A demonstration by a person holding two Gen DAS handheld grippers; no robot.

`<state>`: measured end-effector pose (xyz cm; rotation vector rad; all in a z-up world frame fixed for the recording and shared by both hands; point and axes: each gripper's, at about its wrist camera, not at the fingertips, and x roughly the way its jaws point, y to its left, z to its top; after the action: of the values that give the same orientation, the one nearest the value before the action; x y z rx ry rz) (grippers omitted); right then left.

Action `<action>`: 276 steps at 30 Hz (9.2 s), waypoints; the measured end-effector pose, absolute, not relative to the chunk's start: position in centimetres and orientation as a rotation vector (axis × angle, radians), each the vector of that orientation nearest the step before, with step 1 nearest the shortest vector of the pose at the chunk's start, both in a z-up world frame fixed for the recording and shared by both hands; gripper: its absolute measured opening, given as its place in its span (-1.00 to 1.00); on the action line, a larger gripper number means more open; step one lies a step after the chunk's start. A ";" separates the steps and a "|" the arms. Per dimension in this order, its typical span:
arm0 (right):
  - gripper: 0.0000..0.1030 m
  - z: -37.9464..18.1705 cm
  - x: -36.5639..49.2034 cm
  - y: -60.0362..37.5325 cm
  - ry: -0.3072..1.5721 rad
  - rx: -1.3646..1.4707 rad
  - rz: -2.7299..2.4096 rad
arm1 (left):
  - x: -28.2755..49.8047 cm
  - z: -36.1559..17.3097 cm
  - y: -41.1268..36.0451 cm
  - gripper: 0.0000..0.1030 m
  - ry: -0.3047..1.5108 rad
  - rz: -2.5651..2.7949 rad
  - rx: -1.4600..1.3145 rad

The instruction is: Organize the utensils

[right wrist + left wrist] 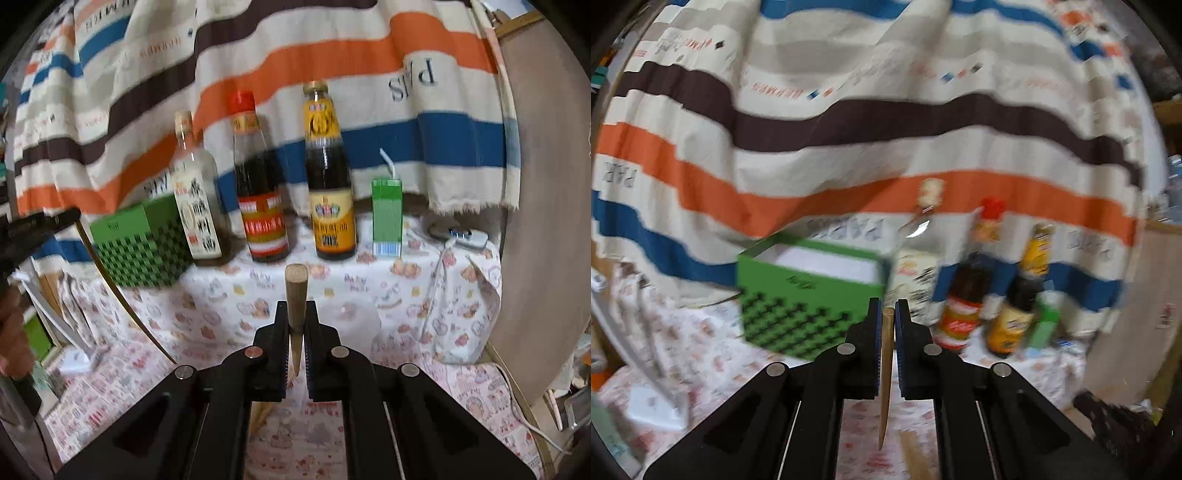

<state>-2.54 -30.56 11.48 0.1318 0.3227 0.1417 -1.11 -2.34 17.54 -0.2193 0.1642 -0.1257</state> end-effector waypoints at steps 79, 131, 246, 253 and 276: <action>0.36 3.2 2.3 -30.7 0.611 0.258 0.318 | -0.5 10.2 -5.7 0.99 0.291 -0.087 -0.049; -0.85 1.0 0.5 -27.5 0.545 0.129 0.273 | 1.1 -0.2 -5.6 0.58 0.561 0.028 0.041; -0.85 10.0 10.4 -35.6 0.416 0.100 -0.005 | 13.1 8.1 -18.5 -0.90 0.474 -0.301 -0.168; -0.57 11.5 9.1 -36.9 0.372 0.156 0.005 | 10.7 11.9 -16.7 -0.38 0.388 -0.279 -0.182; 0.63 17.0 1.8 -35.6 0.210 0.139 0.119 | 2.1 18.3 -12.6 0.97 0.196 -0.135 -0.032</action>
<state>1.85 -35.62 16.97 0.1388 0.2096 0.1193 2.09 -12.56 18.31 -0.0322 0.1964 -0.1347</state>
